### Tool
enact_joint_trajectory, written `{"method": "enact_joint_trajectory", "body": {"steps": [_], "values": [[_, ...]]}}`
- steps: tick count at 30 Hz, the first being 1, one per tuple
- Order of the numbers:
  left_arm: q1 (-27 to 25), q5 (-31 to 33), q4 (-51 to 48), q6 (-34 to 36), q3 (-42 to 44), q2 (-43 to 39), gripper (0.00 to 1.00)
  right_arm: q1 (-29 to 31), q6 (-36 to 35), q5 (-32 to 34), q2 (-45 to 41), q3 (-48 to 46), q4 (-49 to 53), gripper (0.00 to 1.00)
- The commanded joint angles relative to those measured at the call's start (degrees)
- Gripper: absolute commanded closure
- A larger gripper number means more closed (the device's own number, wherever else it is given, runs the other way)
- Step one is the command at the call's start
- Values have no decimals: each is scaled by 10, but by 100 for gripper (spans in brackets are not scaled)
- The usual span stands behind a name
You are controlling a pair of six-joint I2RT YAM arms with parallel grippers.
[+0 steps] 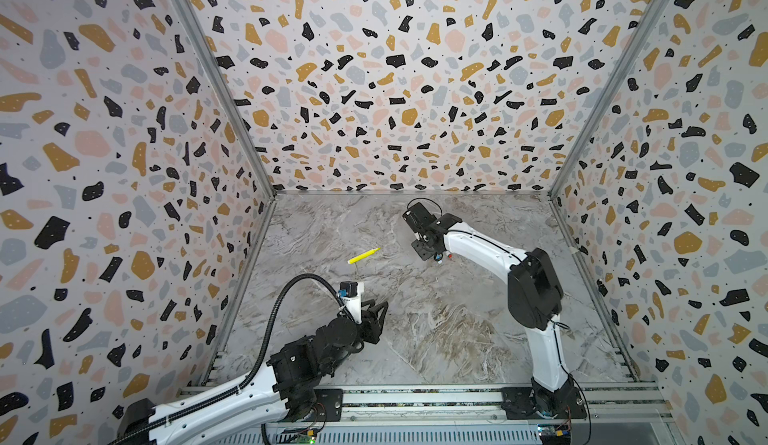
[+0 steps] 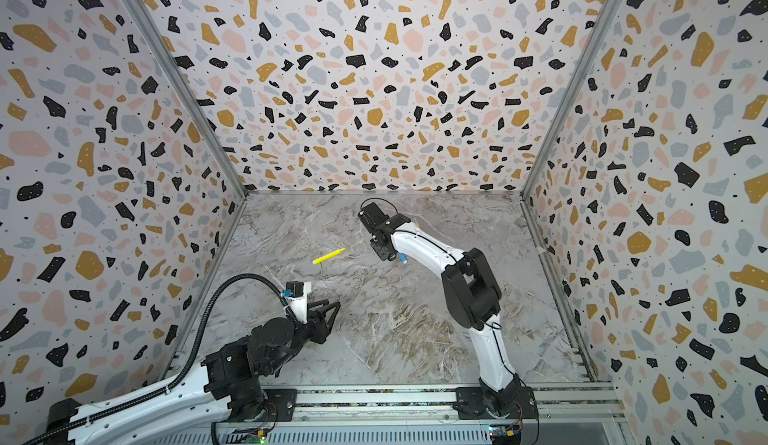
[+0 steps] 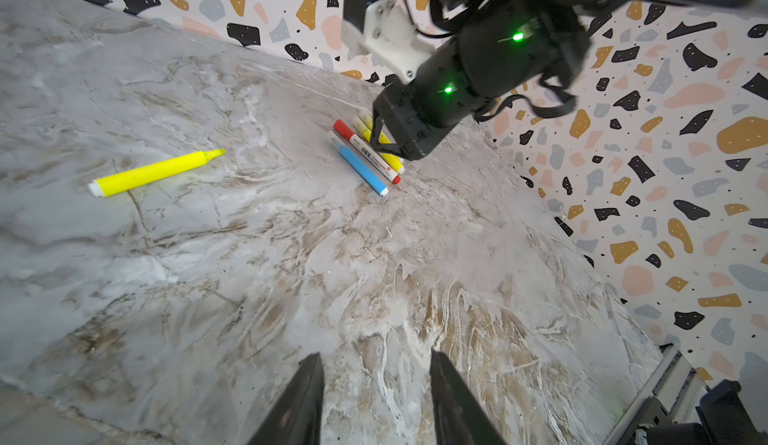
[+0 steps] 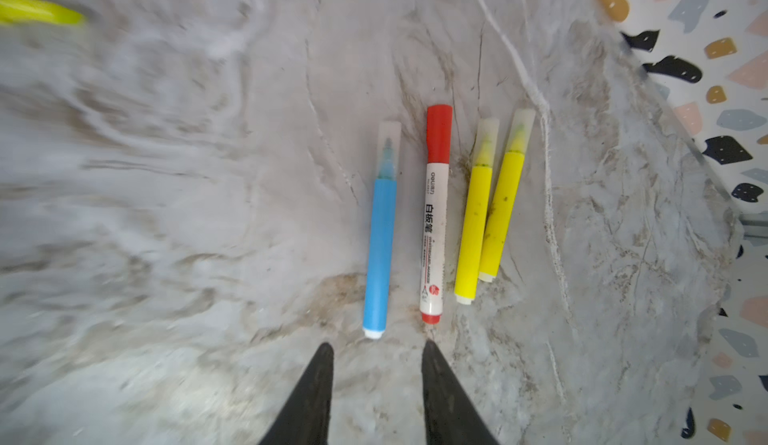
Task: Insert the pens into the pen caps
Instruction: 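Set the capped blue marker down with the right gripper while the left withdraws, then grasp the loose yellow highlighter with the left gripper while the right returns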
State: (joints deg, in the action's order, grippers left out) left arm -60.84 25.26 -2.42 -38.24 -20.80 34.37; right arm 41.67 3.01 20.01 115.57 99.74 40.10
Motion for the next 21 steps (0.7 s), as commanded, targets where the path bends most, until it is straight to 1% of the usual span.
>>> {"method": "enact_joint_trajectory", "body": {"steps": [1, 3, 4, 6, 7, 10, 12, 13, 15, 16, 19, 21], "values": [[16, 31, -10, 32, -46, 36, 57, -3, 25, -57, -106, -70, -60, 62], [50, 11, -16, 43, -72, 76, 56, -5, 25, -110, -162, -133, -97, 59], [75, -8, -19, 48, -87, 101, 54, -5, 27, -136, -188, -164, -114, 58], [134, -65, -31, 65, -122, 158, 52, -6, 19, -196, -242, -229, -152, 53], [159, -91, -37, 77, -144, 188, 51, -5, 15, -236, -274, -271, -180, 50], [204, -100, -54, 118, -202, 261, 45, -10, 16, -347, -373, -403, -276, 43], [239, -105, -61, 141, -235, 306, 44, -19, 28, -401, -426, -467, -314, 41], [262, -117, -60, 150, -250, 331, 44, -25, 39, -418, -450, -491, -324, 41], [306, -165, -46, 161, -270, 377, 44, -33, 57, -443, -490, -533, -340, 41], [324, -177, -42, 166, -283, 403, 44, -35, 67, -452, -511, -553, -347, 40], [355, -167, -68, 193, -337, 483, 43, -37, 89, -476, -562, -598, -358, 40], [372, -187, -84, 208, -372, 535, 44, -38, 104, -484, -594, -630, -364, 40]]}}
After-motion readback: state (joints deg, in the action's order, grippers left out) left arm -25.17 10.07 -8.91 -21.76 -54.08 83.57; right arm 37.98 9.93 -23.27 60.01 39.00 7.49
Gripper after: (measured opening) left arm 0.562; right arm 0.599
